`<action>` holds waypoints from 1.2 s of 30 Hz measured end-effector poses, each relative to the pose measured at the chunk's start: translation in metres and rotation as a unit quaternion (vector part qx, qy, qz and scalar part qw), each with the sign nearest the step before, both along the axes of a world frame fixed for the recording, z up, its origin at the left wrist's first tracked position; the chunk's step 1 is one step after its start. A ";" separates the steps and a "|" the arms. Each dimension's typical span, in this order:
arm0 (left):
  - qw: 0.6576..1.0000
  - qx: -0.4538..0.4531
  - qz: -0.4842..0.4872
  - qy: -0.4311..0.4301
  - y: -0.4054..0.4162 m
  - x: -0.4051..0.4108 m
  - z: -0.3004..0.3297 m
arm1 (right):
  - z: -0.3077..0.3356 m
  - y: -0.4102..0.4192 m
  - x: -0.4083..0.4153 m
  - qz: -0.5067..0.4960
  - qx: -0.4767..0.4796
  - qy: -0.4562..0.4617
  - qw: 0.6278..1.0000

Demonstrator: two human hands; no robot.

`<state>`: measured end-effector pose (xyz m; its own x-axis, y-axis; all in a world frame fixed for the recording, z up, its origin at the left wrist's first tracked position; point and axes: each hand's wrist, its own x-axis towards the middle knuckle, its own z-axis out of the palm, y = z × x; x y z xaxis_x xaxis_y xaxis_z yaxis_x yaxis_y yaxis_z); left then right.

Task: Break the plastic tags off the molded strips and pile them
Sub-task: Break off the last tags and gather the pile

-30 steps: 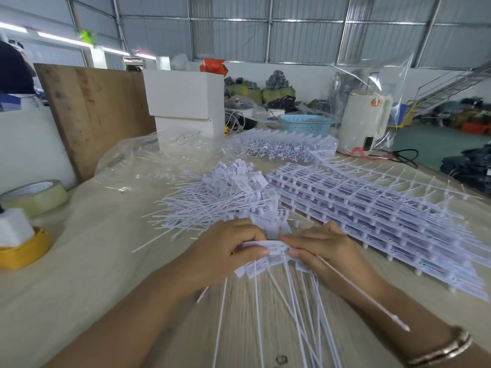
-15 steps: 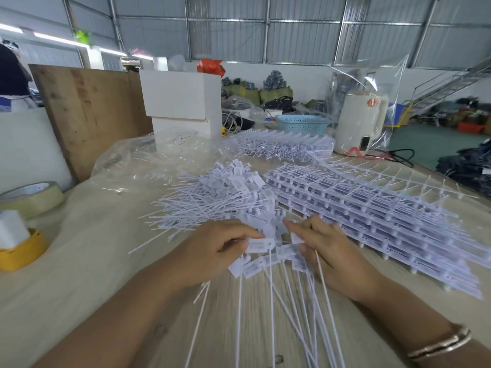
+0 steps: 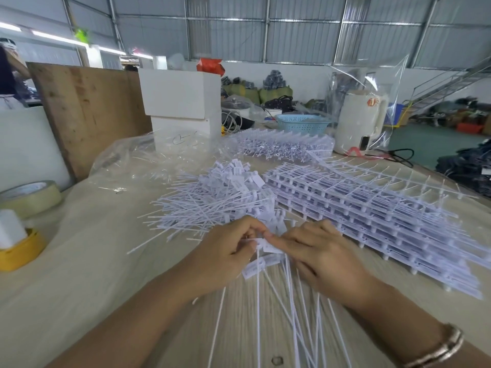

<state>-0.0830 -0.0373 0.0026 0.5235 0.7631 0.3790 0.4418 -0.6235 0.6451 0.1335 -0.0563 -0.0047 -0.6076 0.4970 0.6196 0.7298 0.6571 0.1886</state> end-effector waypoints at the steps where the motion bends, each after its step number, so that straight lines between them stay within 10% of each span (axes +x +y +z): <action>1: 1.000 -0.002 0.002 -0.005 0.000 0.000 0.000 | 0.000 0.001 0.001 0.001 0.007 0.006 1.000; 14: 0.998 0.040 -0.002 0.038 0.003 0.000 0.002 | 0.005 -0.004 0.000 -0.002 0.098 0.085 0.992; 26: 0.994 0.085 -0.052 0.033 0.006 -0.002 0.006 | 0.009 -0.005 -0.001 0.071 -0.147 0.207 0.965; 31: 0.997 0.006 -0.072 -0.003 0.006 -0.012 0.003 | 0.018 -0.013 0.018 0.088 -0.223 0.402 0.884; 36: 0.999 -0.046 -0.023 0.004 0.014 -0.023 0.004 | 0.010 -0.004 0.029 0.010 -0.172 0.173 0.970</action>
